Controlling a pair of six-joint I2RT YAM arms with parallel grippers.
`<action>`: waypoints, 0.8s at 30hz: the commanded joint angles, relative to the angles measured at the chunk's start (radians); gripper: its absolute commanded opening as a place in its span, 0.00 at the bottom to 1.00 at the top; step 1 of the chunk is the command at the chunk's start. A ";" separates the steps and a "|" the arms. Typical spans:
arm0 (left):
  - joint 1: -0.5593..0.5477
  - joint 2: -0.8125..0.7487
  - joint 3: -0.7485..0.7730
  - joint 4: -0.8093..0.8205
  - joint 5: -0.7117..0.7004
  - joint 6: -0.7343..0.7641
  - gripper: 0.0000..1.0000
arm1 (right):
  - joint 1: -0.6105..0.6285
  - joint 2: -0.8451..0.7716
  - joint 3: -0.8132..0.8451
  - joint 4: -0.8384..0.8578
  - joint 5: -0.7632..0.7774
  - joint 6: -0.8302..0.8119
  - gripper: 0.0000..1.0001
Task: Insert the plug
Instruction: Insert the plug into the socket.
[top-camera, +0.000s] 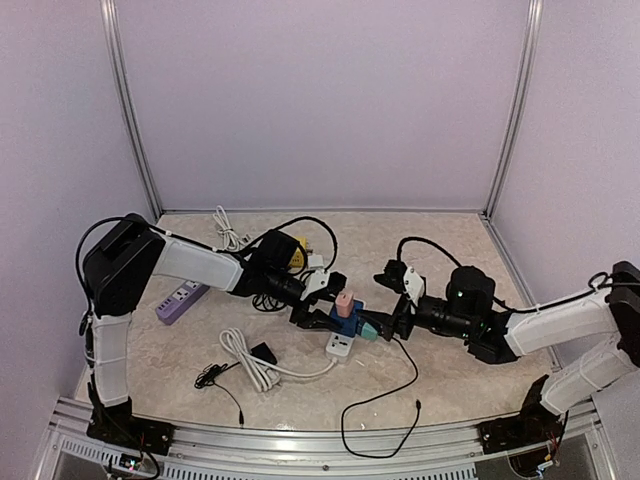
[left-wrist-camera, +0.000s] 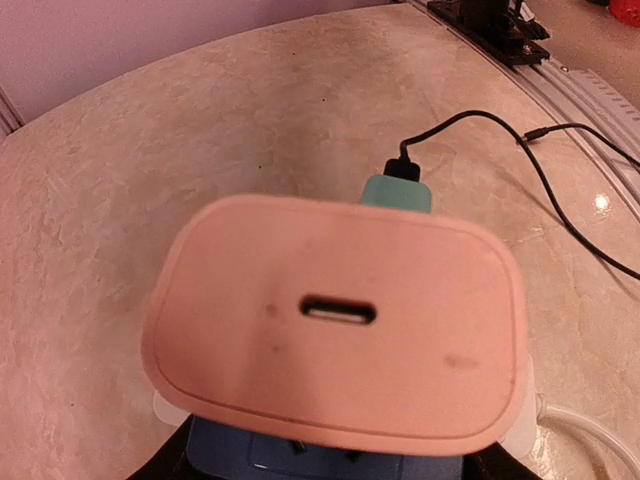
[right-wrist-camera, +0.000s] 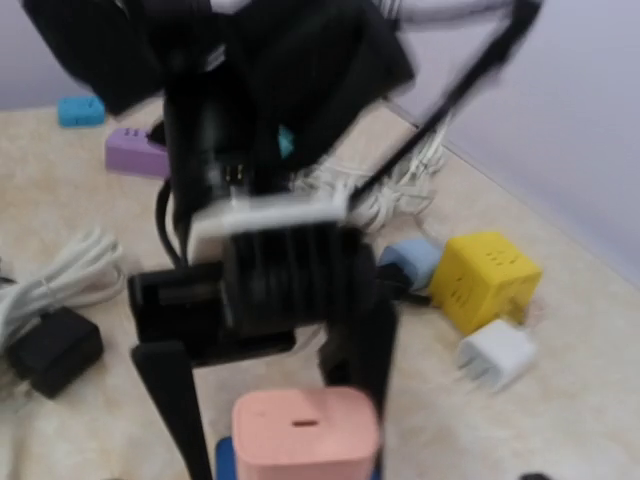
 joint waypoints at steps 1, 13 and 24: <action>-0.003 0.006 -0.019 -0.236 -0.100 0.058 0.00 | 0.006 -0.268 -0.028 -0.413 0.030 -0.028 0.98; -0.003 -0.145 0.124 -0.519 -0.219 0.262 0.99 | 0.002 -0.493 0.324 -0.982 0.410 0.196 1.00; 0.056 -0.311 0.391 -1.259 -0.516 0.625 0.99 | 0.003 -0.296 0.709 -1.309 0.443 0.491 1.00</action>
